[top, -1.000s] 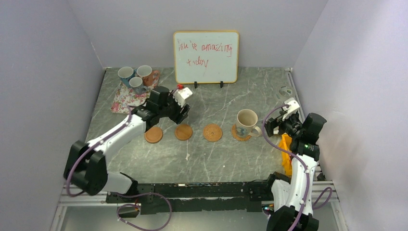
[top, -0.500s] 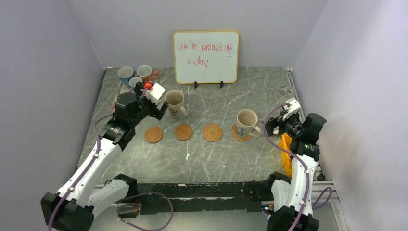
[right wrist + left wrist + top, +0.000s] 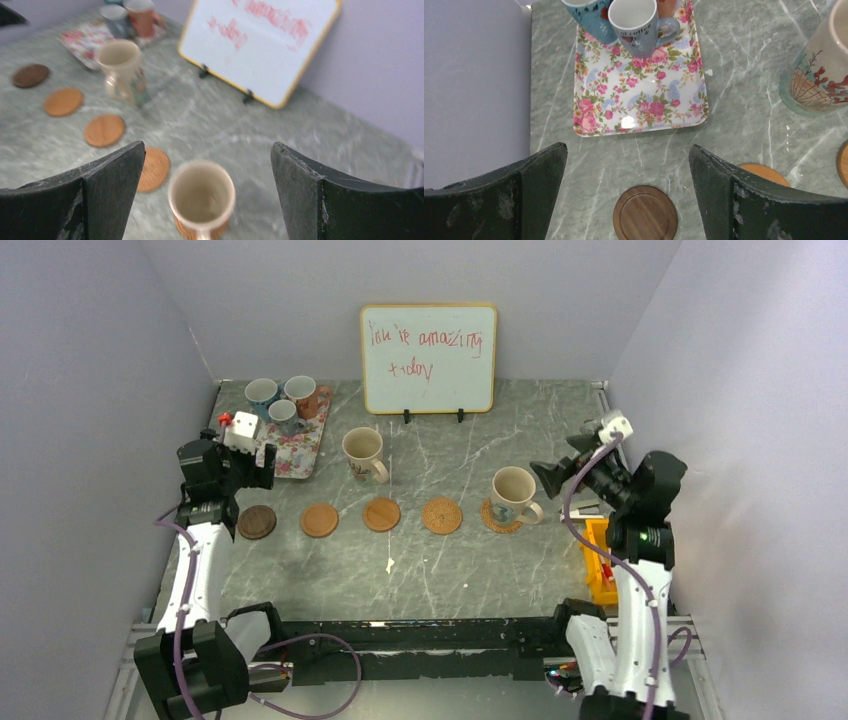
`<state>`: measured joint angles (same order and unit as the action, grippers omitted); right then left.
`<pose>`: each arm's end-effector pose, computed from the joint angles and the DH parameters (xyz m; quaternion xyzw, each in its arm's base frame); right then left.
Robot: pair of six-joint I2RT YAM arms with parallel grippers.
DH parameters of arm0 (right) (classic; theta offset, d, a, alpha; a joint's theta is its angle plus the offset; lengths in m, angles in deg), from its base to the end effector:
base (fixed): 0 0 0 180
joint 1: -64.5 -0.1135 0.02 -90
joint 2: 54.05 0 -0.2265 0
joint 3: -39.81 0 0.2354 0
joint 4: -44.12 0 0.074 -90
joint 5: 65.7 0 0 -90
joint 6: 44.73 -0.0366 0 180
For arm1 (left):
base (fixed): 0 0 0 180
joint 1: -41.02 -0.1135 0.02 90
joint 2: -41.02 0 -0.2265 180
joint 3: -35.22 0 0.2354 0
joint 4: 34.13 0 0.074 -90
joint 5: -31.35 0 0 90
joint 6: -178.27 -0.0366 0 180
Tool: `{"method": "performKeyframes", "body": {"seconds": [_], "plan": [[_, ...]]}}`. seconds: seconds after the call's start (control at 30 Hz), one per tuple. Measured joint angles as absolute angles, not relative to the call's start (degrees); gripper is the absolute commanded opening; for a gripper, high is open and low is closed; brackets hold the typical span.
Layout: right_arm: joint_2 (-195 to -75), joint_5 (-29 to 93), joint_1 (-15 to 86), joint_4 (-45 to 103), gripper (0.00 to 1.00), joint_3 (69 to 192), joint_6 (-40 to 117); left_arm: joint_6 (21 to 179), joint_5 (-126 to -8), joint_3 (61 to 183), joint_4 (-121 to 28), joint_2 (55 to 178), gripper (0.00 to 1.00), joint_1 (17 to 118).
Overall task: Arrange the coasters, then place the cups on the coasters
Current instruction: Pick up the cup at the center of the board.
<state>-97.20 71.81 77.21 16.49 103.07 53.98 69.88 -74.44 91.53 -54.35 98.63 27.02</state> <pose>0.1754 -0.0119 0.3364 -0.2414 0.6971 0.1855 0.6491 0.2310 0.0473 0.2594 0.1086 0.8153 0.0464 0.5669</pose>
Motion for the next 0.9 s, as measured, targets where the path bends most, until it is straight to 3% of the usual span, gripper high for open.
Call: {"method": "performKeyframes", "body": {"seconds": [0.2,0.47,0.67,0.9], "plan": [[-114.8,60.1,54.4,13.4,1.0,121.4,53.7,72.0,-78.6,88.3,-53.6,98.7,0.96,23.4],[-139.4,45.6,37.7,1.9,1.0,134.6,56.8,75.0,-81.6,84.6,-50.9,98.7,0.96,21.4],[-147.8,41.1,25.1,1.3,1.0,137.9,59.7,76.0,-83.5,80.5,-46.9,96.9,0.96,18.7],[-149.5,34.9,20.5,13.0,1.0,132.4,59.1,76.8,-85.0,78.0,-43.8,95.0,0.96,18.0]]}}
